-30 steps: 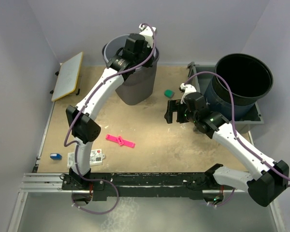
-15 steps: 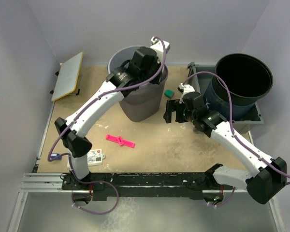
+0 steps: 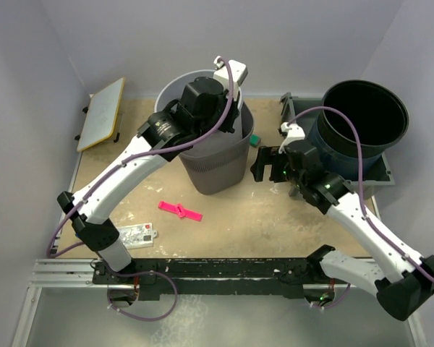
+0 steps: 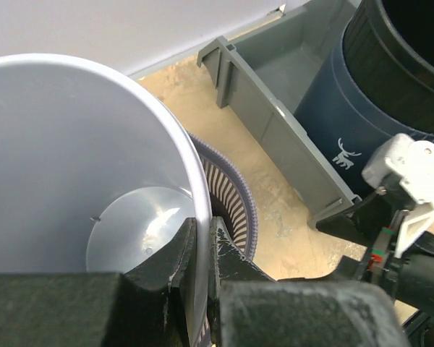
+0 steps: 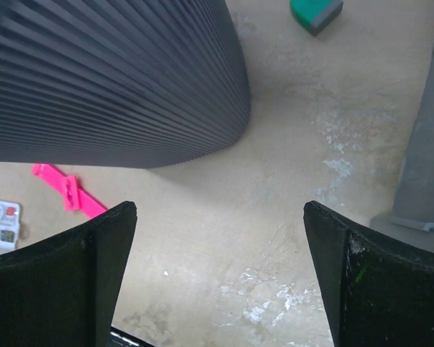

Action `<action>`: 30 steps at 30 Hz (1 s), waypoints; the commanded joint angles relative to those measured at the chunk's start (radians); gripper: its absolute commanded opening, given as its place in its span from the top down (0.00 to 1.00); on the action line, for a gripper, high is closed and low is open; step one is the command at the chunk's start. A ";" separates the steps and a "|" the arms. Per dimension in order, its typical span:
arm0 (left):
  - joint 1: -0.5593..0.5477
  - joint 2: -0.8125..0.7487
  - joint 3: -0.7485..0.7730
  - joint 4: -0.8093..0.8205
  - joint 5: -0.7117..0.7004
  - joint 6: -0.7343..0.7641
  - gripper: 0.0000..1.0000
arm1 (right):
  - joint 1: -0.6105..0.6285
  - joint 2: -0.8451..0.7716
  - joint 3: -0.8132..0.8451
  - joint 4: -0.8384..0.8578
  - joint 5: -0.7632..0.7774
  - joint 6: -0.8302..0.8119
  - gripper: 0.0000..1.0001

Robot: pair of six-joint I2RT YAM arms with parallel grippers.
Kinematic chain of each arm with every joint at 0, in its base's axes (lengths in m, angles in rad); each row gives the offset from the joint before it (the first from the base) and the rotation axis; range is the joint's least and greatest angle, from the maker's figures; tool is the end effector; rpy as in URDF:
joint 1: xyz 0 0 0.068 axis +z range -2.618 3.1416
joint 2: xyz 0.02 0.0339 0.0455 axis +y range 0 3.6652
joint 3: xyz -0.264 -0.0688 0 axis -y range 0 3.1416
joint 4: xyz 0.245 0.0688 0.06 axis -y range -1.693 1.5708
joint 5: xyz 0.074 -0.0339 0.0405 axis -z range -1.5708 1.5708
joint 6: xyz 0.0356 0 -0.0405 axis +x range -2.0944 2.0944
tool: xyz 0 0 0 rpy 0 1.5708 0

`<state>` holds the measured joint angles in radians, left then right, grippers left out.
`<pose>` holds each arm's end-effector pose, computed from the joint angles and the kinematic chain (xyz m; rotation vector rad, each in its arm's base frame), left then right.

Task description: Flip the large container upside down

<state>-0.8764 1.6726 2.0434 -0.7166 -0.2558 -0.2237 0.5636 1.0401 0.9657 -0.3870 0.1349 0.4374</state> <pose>0.2344 -0.2674 0.4841 0.4532 1.8826 -0.4969 0.1995 0.1204 0.3342 -0.0439 2.0628 0.4907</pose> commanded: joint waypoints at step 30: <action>-0.034 -0.487 0.066 0.291 -0.205 0.083 1.00 | 0.001 0.144 0.393 -0.039 0.049 -0.048 0.04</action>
<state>-0.9100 1.2369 2.1197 -0.5823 -0.4206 -0.1535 0.5636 1.1282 1.2934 -0.3996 0.1429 0.4213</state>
